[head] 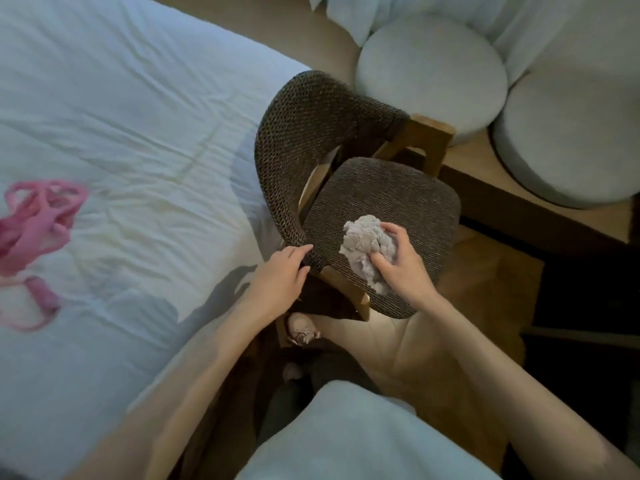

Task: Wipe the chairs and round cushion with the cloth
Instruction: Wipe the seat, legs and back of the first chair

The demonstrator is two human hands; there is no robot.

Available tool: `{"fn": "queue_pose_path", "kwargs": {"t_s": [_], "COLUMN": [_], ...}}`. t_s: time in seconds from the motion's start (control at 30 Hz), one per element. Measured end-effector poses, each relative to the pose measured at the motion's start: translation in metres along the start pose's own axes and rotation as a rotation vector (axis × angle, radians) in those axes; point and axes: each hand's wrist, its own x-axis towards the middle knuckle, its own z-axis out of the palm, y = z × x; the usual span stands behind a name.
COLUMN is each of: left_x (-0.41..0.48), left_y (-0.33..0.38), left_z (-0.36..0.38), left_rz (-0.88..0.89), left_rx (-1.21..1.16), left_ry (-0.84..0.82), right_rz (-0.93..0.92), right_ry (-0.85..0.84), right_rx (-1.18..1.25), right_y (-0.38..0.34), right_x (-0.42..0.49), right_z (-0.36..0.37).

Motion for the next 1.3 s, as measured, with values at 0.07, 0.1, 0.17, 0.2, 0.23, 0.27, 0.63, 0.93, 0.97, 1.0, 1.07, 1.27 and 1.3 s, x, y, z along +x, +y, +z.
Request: {"fn": "queue_pose_path", "kwargs": {"t_s": [0.07, 0.1, 0.17, 0.2, 0.23, 0.27, 0.63, 0.93, 0.97, 1.0, 1.07, 1.27, 1.3], "left_x": [0.019, 0.027, 0.041, 0.047, 0.053, 0.058, 0.075, 0.086, 0.089, 0.092, 0.097, 0.099, 0.1], "left_y": [-0.003, -0.005, -0.01, -0.012, -0.015, -0.018, -0.069, -0.111, -0.113, -0.115, -0.117, -0.117, -0.117], "left_z": [0.003, 0.005, 0.01, 0.012, 0.014, 0.017, 0.077, 0.126, 0.131, 0.135, 0.144, 0.168, 0.172], "left_rz": [0.051, 0.068, 0.118, 0.146, 0.168, 0.183, 0.345, 0.511, 0.539, 0.558, 0.573, 0.577, 0.584], "left_rx": [0.046, 0.057, 0.06, 0.06, 0.063, 0.077, 0.345, 0.07, 0.067, 0.061, 0.035, 0.011, 0.01], "left_ry": [-0.035, -0.059, -0.092, -0.094, -0.091, -0.093, -0.166, 0.143, 0.195, 0.249, 0.35, 0.549, 0.582], "right_rz": [0.005, 0.009, 0.02, 0.024, 0.031, 0.043, 0.255, -0.212, -0.264, -0.307, -0.37, -0.524, -0.557], "right_ry": [0.039, 0.04, 0.053, 0.06, 0.061, 0.064, 0.208, 0.385, 0.409, 0.426, 0.456, 0.57, 0.588], "right_rx": [0.061, 0.104, 0.184, 0.191, 0.167, 0.121, -0.366, -0.491, -0.483, -0.472, -0.443, -0.405, -0.403], "right_y": [0.004, 0.006, 0.009, 0.01, 0.012, 0.015, 0.06, 0.107, 0.111, 0.115, 0.123, 0.139, 0.142], "right_x": [0.005, 0.007, 0.011, 0.013, 0.015, 0.016, 0.021, 0.03, 0.031, 0.032, 0.034, 0.032, 0.033], "right_z": [0.006, 0.011, 0.022, 0.028, 0.035, 0.043, 0.138, 0.141, 0.141, 0.141, 0.143, 0.148, 0.149]}}
